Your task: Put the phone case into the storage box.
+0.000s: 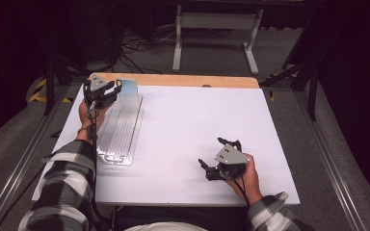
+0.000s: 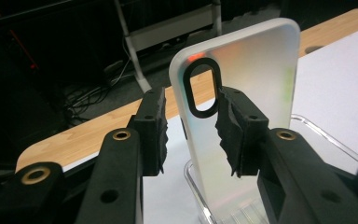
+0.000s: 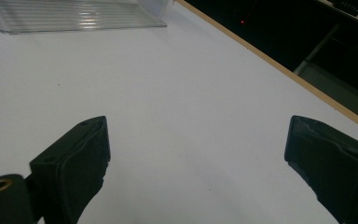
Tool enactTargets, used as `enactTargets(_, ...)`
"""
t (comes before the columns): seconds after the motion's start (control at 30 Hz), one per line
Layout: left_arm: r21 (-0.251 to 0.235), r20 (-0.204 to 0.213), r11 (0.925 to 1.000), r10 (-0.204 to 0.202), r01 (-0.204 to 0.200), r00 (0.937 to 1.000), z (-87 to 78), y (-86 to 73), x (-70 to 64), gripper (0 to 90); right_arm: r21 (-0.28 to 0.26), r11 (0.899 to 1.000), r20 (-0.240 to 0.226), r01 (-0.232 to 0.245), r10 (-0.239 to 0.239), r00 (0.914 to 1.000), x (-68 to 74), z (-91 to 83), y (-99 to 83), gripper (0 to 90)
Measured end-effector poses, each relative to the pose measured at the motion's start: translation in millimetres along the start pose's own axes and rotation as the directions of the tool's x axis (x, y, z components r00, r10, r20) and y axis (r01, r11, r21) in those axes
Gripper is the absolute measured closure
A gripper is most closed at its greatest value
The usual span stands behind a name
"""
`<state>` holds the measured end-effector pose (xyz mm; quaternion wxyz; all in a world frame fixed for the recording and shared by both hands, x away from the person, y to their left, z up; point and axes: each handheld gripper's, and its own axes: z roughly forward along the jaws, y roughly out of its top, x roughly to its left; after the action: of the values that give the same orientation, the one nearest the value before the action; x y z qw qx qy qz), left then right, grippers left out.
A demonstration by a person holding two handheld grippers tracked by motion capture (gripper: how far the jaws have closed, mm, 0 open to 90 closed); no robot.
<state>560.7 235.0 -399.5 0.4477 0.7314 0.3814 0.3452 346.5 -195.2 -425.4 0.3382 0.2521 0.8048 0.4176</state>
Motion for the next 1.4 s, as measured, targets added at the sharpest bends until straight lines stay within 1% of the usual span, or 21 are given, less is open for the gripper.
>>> enactTargets(0.17, 0.004, -0.007, 1.0, -0.007, 0.007, 1.0, 1.8, 0.9, -0.5, 60.3, 0.0, 1.0, -0.005, 0.003, -0.003, 1.0, 0.2, -0.1, 0.1, 7.5)
enactTargets(0.2, 0.011, -0.004, 0.9999, -0.009, 0.009, 1.0, 2.2, 0.2, -0.1, 60.2, -0.001, 1.0, -0.005, 0.005, -0.005, 1.0, 0.3, -0.3, 0.2, 7.6)
enactTargets(0.23, 0.014, -0.01, 0.9999, -0.008, 0.008, 0.9999, 2.1, -0.2, 0.6, 59.3, 0.0, 1.0, -0.005, 0.007, -0.007, 1.0, 0.4, -0.4, 0.3, 7.6)
enactTargets(0.3, 0.01, -0.006, 0.9995, -0.031, 0.031, 0.9995, 1.1, -1.9, 2.3, 58.8, -0.001, 1.0, -0.005, 0.008, -0.008, 1.0, 0.5, -0.1, 0.3, 7.6)
enactTargets(0.37, 0.012, -0.006, 0.9991, -0.042, 0.042, 0.9991, 0.2, -3.3, 3.9, 57.5, 0.0, 1.0, -0.005, 0.01, -0.01, 0.9999, 0.7, -0.2, 0.6, 7.6)
enactTargets(0.43, 0.017, 0.002, 0.999, -0.042, 0.042, 0.9991, -0.5, -4.5, 4.3, 56.1, 0.0, 1.0, -0.006, 0.011, -0.011, 0.9999, 0.8, -0.5, 0.9, 7.6)
enactTargets(0.53, 0.011, 0.009, 0.9989, -0.045, 0.045, 0.9989, -1.7, -5.8, 3.6, 55.4, 0.0, 1.0, -0.006, 0.01, -0.01, 0.9999, 1.0, -0.4, 1.0, 7.6)
enactTargets(0.57, 0.008, 0.02, 0.9987, -0.05, 0.049, 0.9986, -2.1, -6.2, 3.2, 55.3, 0.0, 1.0, -0.005, 0.011, -0.011, 0.9999, 1.0, -0.4, 1.0, 7.6)
enactTargets(0.7, 0.012, 0.031, 0.9991, -0.04, 0.04, 0.9987, -2.6, -6.7, -0.1, 54.3, -0.002, 1.0, -0.004, 0.011, -0.011, 0.9999, 1.3, -0.5, 1.4, 7.6)
enactTargets(0.8, 0.004, 0.039, 0.9995, -0.032, 0.032, 0.9987, -4.1, -7.1, -0.9, 53.7, -0.003, 1.0, -0.003, 0.009, -0.009, 1.0, 1.1, -0.7, 1.4, 7.5)
enactTargets(0.97, 0.006, 0.054, 0.9992, -0.039, 0.039, 0.9978, -5.8, -8.2, -1.5, 51.4, -0.005, 1.0, 0.003, 0.008, -0.008, 1.0, 0.7, -0.9, 1.6, 7.4)
enactTargets(1.0, 0.001, 0.053, 0.9992, -0.039, 0.039, 0.9978, -6.8, -8.7, -0.8, 51.4, -0.008, 1.0, 0.007, 0.008, -0.008, 0.9999, 0.8, -1.3, 1.8, 7.3)
enactTargets(1.03, 0.0, 0.063, 0.9988, -0.048, 0.048, 0.9969, -7.7, -9.2, -0.9, 51.4, -0.008, 1.0, 0.007, 0.008, -0.008, 0.9999, 0.8, -1.3, 1.8, 7.3)
enactTargets(1.07, -0.004, 0.059, 0.9989, -0.046, 0.046, 0.9972, -8.6, -9.3, -0.6, 50.8, -0.009, 1.0, 0.007, 0.008, -0.008, 0.9999, 0.8, -1.4, 1.9, 7.3)
enactTargets(1.2, -0.015, 0.069, 0.9991, -0.037, 0.039, 0.9969, -12.2, -9.8, -0.7, 49.1, -0.006, 1.0, 0.003, 0.009, -0.009, 1.0, 1.1, -0.4, 1.7, 7.3)
enactTargets(1.3, -0.031, 0.076, 0.9985, -0.043, 0.046, 0.9962, -14.9, -10.2, -1.9, 47.5, -0.003, 1.0, 0.002, 0.012, -0.012, 0.9999, 1.9, -0.3, 2.1, 7.3)
enactTargets(1.4, -0.038, 0.093, 0.9983, -0.041, 0.045, 0.9948, -16.7, -9.8, -3.7, 46.1, -0.004, 1.0, 0.002, 0.014, -0.014, 0.9999, 2.2, -0.4, 2.4, 7.3)
